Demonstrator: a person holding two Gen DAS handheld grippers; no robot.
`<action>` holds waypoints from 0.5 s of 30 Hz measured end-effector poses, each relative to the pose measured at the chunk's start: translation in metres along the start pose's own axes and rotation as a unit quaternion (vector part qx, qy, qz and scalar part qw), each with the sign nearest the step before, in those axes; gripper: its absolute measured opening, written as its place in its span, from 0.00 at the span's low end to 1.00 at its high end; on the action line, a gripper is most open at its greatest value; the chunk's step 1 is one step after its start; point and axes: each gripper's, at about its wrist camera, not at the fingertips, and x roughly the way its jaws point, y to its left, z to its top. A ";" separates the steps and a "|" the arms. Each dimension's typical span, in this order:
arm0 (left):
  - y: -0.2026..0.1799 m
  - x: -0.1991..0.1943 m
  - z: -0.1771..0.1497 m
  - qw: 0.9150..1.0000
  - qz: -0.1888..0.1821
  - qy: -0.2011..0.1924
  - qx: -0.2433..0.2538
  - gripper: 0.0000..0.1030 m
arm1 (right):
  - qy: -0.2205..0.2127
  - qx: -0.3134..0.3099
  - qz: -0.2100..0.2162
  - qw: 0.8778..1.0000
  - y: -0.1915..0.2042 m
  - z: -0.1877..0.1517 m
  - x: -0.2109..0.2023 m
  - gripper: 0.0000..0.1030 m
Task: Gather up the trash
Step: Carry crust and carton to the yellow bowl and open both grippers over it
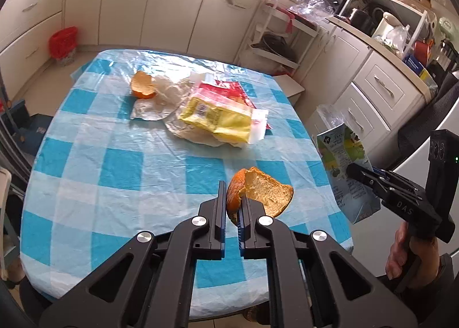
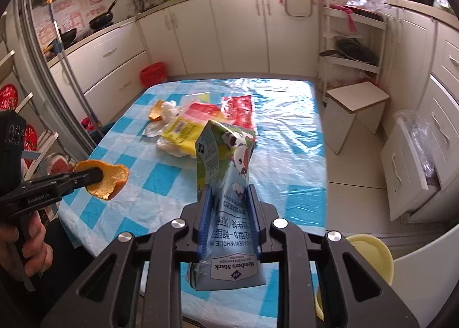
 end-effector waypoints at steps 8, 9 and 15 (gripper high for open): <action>-0.075 0.032 0.002 0.997 -0.046 0.022 0.050 0.06 | -0.011 0.097 -0.107 0.989 -0.093 -0.024 -0.031 0.24; -0.084 0.037 0.001 0.997 -0.051 0.025 0.056 0.06 | -0.004 0.109 -0.122 0.986 -0.104 -0.030 -0.030 0.24; -0.123 0.057 -0.003 0.994 -0.073 0.040 0.077 0.06 | 0.060 0.173 -0.185 0.966 -0.162 -0.071 -0.001 0.25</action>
